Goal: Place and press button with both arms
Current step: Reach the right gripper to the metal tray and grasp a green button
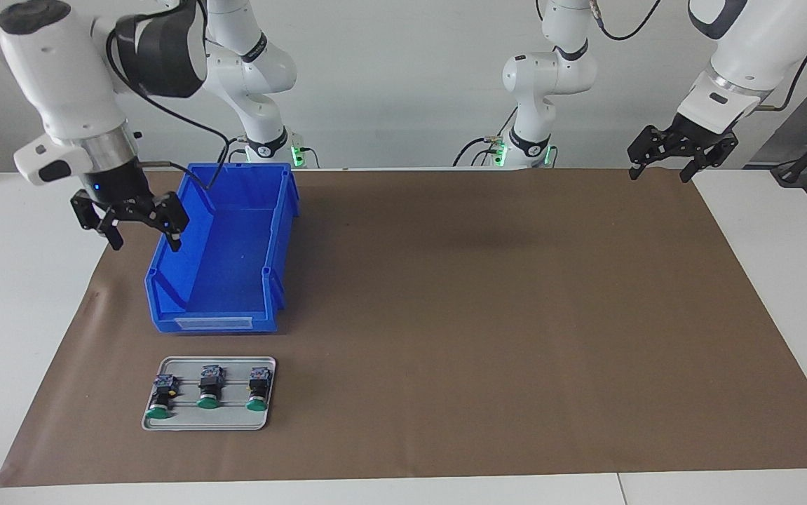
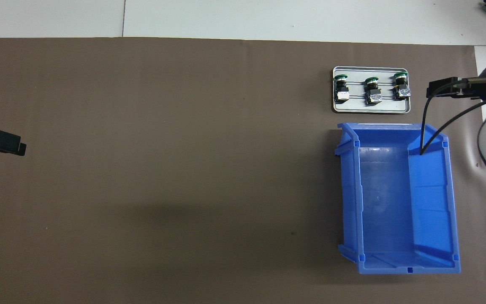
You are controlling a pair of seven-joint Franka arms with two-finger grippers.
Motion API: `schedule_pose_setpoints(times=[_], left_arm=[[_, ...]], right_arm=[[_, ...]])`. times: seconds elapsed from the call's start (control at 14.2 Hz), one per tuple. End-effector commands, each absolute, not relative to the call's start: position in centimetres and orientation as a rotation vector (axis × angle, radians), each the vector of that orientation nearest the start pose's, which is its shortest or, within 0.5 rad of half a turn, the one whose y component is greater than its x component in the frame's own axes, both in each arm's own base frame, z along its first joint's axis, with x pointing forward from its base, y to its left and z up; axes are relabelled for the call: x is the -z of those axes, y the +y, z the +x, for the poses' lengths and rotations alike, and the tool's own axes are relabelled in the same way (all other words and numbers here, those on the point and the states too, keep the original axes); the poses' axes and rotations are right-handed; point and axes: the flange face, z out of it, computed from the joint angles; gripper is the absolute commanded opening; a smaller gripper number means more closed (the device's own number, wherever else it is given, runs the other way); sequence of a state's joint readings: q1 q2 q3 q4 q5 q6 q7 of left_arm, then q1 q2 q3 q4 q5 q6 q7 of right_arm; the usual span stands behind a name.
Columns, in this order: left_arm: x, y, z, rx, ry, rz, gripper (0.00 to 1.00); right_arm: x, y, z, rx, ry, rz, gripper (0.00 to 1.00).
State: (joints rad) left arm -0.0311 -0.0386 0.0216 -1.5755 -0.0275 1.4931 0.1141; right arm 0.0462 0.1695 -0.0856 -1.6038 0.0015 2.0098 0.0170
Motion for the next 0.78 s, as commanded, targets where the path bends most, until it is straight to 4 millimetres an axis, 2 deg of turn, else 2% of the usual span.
schedule_pose_setpoints(times=[0.0,0.21,0.35,0.42,0.71], left_arm=[[-63.7,-0.6,52.7,-0.055,0.198,-3.175,1.00],[-63.7,-0.6,52.8,-0.053,0.198,-3.175,1.00],[-63.7,-0.5,52.7,-0.055,0.196,-3.175,1.00],[-63.7,-0.5,52.7,-0.055,0.195,-3.175,1.00],[-63.7,-0.5,52.7,-0.055,0.196,-3.175,1.00]], right_arm=[[-48.1,-1.9,69.2,0.438,0.056,-3.107,1.00],[-40.4,0.4,72.2,0.499,-0.007,-3.083,1.00],[-35.3,0.4,73.4,0.498,-0.087,-3.084,1.00],[-33.6,0.4,73.6,0.507,-0.093,-3.075,1.00],[-31.1,-0.7,73.2,0.464,-0.109,-3.083,1.00]])
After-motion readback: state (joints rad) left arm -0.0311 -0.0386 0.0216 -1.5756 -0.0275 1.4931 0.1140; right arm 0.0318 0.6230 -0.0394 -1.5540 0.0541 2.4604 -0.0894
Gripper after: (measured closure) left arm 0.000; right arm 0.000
